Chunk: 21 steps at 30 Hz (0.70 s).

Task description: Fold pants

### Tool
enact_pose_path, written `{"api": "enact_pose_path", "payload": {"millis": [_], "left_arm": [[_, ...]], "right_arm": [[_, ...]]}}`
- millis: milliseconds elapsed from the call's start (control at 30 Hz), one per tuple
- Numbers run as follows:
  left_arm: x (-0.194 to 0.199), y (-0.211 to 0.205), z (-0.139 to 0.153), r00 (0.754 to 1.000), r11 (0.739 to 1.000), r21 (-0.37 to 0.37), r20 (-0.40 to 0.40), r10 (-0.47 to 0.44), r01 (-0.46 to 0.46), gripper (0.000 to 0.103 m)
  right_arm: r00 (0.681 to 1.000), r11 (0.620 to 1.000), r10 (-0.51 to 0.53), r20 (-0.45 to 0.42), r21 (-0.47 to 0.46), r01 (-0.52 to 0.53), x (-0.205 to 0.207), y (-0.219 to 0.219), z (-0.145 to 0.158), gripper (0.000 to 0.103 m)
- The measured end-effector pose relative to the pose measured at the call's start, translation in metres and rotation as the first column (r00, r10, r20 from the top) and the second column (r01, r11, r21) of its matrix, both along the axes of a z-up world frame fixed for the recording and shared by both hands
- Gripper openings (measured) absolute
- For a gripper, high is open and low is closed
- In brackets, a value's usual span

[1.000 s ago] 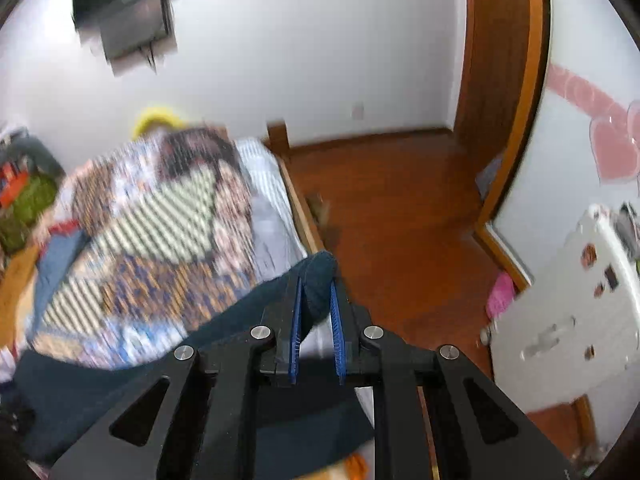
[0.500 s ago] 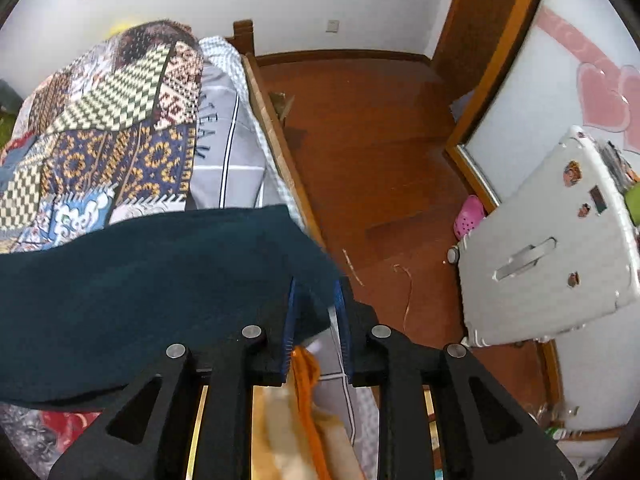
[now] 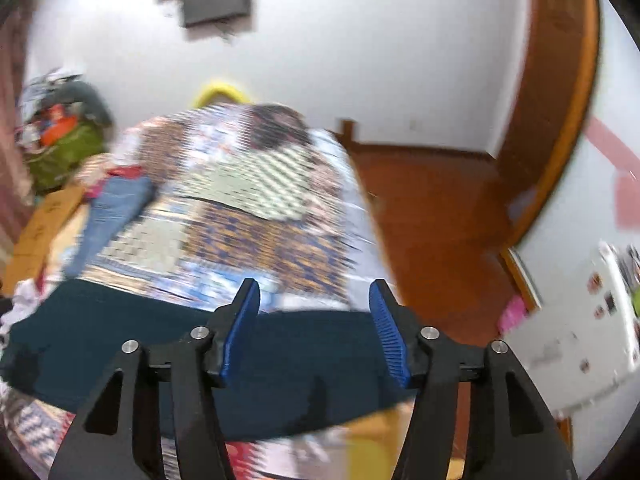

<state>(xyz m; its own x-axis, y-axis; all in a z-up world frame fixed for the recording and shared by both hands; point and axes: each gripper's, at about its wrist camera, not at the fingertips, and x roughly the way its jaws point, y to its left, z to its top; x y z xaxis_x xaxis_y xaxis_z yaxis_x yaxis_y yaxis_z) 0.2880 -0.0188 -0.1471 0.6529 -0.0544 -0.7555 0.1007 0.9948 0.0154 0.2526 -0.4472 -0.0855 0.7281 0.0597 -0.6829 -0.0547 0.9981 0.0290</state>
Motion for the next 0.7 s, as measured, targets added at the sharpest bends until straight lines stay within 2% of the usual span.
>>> {"api": "enact_pose_path", "payload": {"millis": [100,233,400,533,700], "left_arm": [[-0.005,0.054,0.001,0.996,0.996,-0.014,0.005,0.087,-0.087,0.09],[-0.013,0.121,-0.014,0.981,0.981,-0.04,-0.027,0.191,-0.192,0.09],[-0.017,0.201,-0.053,0.941,0.947,-0.028,-0.122,0.315,-0.321,0.09],[-0.016,0.241,-0.092,0.902,0.921,-0.028,-0.216,0.373,-0.388,0.09],[-0.012,0.264,-0.144,0.861,0.901,-0.068,-0.333,0.384,-0.428,0.09]], "right_arm": [[0.994,0.994,0.103,0.021,0.016,-0.104,0.006,0.054,0.006,0.056],[0.974,0.973,0.227,0.018,0.024,-0.228,0.017,0.124,-0.001,0.058],[0.941,0.941,0.337,-0.029,0.042,-0.336,0.035,0.198,-0.025,0.058],[0.901,0.907,0.421,-0.102,0.056,-0.417,0.049,0.251,-0.05,0.058],[0.842,0.866,0.497,-0.211,0.073,-0.494,0.067,0.303,-0.08,0.058]]}}
